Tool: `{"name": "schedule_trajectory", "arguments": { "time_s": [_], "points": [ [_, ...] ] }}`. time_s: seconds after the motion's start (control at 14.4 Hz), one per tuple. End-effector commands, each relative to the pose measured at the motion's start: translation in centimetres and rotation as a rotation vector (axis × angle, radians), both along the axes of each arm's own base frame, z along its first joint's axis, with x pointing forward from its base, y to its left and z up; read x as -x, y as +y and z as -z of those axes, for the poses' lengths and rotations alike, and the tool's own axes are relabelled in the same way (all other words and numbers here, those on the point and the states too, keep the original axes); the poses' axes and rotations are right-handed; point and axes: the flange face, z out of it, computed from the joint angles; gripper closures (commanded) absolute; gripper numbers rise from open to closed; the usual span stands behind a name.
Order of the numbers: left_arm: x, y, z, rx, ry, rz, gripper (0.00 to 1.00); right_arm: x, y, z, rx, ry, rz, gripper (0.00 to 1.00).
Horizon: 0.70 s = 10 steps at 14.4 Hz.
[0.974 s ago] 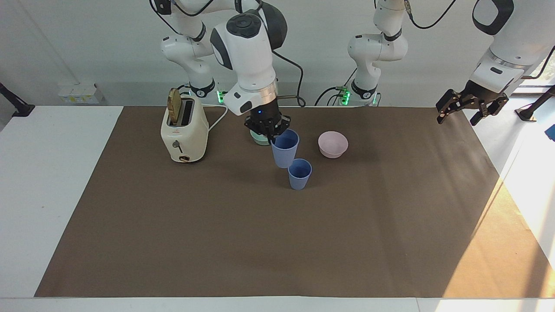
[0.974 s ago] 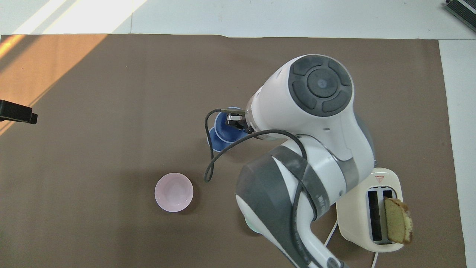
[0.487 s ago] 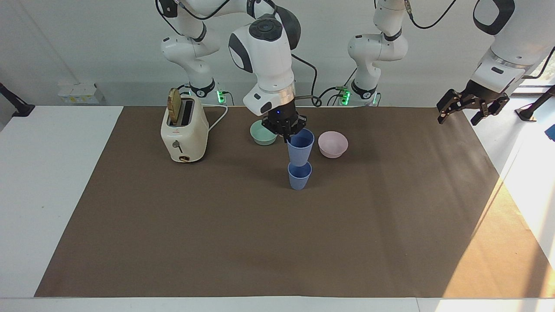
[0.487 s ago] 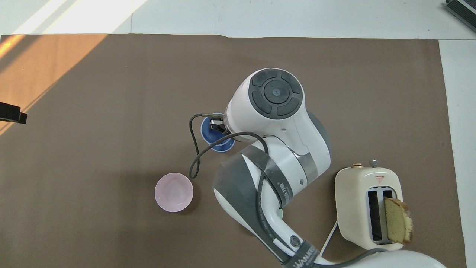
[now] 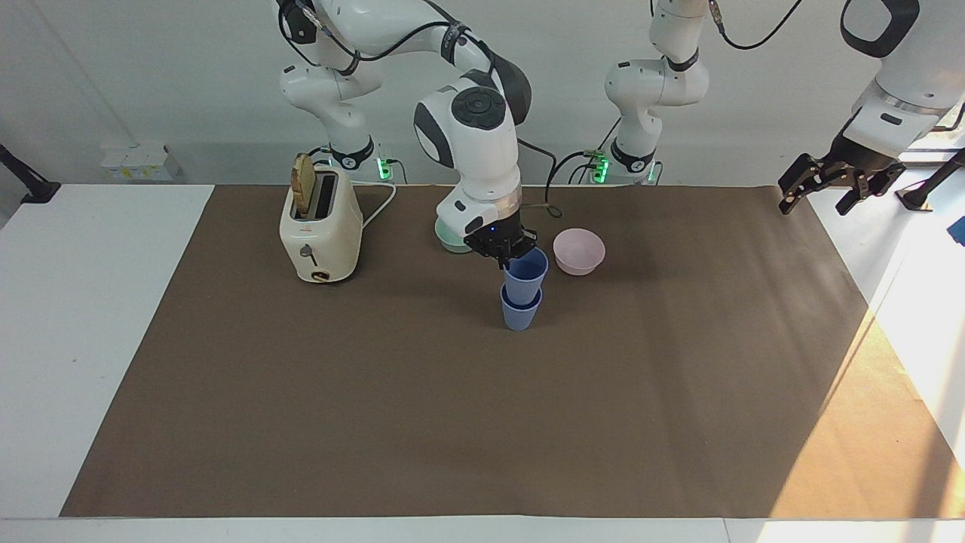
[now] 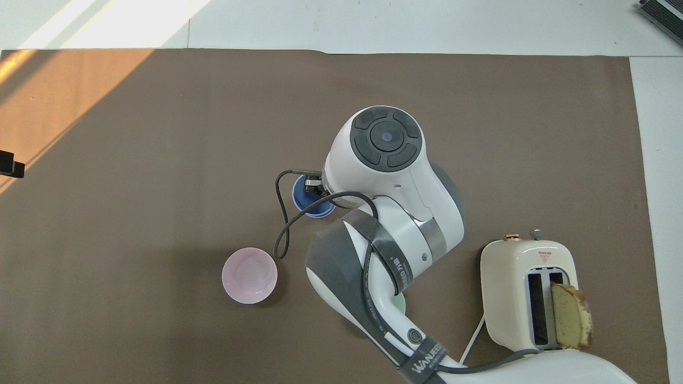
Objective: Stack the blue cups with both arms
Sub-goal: 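Lower the held cup into the centered cup and open the right gripper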
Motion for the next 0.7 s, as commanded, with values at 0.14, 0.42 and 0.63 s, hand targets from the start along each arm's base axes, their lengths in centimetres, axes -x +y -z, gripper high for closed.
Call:
{"name": "schedule_trajectory", "arguments": {
  "time_s": [0.14,0.42,0.63],
  "points": [
    [0.7,0.1,-1.3,0.001,-0.001,0.017,0.00,0.2,-0.6,0.0,-0.011,-0.015,0.030,0.21],
    [0.7,0.0,-1.2,0.003,0.000,0.015,0.00,0.1,-0.9,-0.1,-0.001,-0.010,0.030,0.00],
    [0.7,0.0,-1.2,0.003,-0.003,0.014,0.00,-1.4,-3.8,-1.3,0.022,-0.013,0.050,0.00]
  ]
}}
